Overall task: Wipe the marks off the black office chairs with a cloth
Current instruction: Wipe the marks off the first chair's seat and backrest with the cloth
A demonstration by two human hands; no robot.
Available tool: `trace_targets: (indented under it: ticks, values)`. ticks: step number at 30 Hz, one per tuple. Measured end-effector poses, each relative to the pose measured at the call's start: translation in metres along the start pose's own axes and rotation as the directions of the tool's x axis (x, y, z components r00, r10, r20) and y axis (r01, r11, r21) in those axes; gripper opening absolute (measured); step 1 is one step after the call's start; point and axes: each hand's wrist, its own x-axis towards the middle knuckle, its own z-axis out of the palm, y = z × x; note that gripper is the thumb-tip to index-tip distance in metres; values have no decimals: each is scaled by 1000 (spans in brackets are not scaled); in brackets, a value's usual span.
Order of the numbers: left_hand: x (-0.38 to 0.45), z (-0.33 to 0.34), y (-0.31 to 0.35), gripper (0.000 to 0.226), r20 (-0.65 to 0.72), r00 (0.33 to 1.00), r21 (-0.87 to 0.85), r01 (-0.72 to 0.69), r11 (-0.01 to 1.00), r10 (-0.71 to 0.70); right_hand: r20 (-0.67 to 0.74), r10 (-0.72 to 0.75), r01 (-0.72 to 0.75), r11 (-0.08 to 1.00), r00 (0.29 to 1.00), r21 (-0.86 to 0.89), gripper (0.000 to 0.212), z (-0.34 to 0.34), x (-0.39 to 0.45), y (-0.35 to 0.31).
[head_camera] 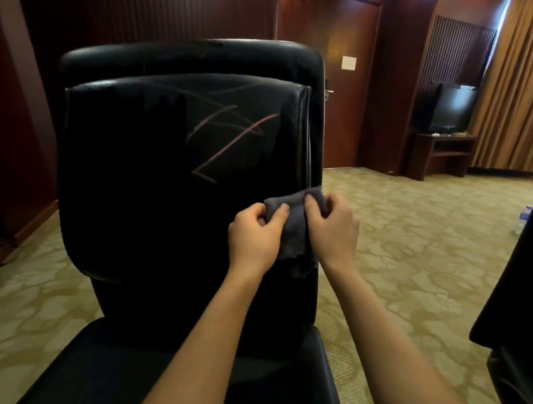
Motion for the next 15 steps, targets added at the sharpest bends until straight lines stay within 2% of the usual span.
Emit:
trace_targets:
  ticks: [2, 5, 7, 8, 10, 13, 15]
  values:
    - [-3, 9, -27, 33, 28, 996, 127, 81, 989, -85, 64, 51, -47, 996, 997, -71, 19, 8, -20, 26]
    - [-34, 16, -81, 27, 94, 961, 248, 232, 941, -261, 169, 99, -56, 969, 981, -239, 17, 12, -69, 69]
    - [-66, 14, -106, 28, 152, 900, 329, 343, 880, -408, 291, 243, -91, 887, 925, -452, 19, 9, -106, 92]
    - [-79, 13, -115, 31, 173, 880, 336, 370, 866, -443, 323, 313, -120, 858, 893, -499, 20, 6, -120, 98]
    - [-92, 10, -119, 34, 174, 873, 302, 394, 868, -456, 329, 349, -183, 878, 878, -442, 18, 0, -132, 100]
    - [-78, 9, -99, 29, 81, 913, 238, 373, 897, -400, 263, 250, -199, 958, 932, -208, 20, -5, -104, 78]
    - [-62, 7, -70, 27, 60, 922, 122, 374, 919, -383, 231, 193, -170, 978, 953, -117, 16, -8, -75, 53]
